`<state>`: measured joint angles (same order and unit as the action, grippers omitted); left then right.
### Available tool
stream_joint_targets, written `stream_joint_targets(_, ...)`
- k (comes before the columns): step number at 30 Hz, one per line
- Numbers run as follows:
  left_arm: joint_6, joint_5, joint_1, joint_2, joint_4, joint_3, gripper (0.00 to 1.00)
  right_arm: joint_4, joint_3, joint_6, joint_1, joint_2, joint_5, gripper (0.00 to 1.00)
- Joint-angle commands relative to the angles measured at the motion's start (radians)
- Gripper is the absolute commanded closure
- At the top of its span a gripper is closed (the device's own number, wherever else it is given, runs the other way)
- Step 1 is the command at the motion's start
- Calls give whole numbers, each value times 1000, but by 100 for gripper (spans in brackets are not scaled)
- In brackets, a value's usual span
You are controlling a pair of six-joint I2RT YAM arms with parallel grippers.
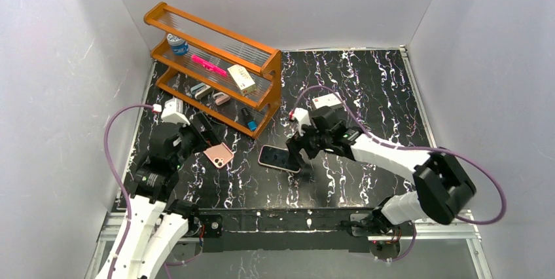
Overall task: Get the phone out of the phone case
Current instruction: Pick up the phone at the center of the board.
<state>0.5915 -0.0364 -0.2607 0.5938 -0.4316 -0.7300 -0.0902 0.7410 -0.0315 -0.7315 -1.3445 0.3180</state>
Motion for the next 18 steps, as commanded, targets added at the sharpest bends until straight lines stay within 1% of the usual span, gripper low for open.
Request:
stream_joint_targets(1, -138, 86, 5, -60, -10, 3, 2, -106, 129, 191, -68, -107, -21, 1)
stream_joint_targets(4, -155, 113, 5, -75, 1, 45, 2, -169, 203, 240, -100, -191, -48, 1)
stream_joint_targets(7, -170, 102, 5, -92, 0, 54, 2, -198, 245, 275, -116, -249, -60, 1)
stream_joint_targets(10, -169, 111, 6, -105, 9, 60, 2, -227, 281, 320, -126, -292, -60, 1)
stream_joint_targets(15, -167, 87, 5, -95, 17, 66, 2, -259, 334, 363, -133, -347, -106, 1)
stream_joint_targets(18, -167, 82, 5, -101, 19, 67, 2, -293, 366, 386, -142, -379, -87, 1)
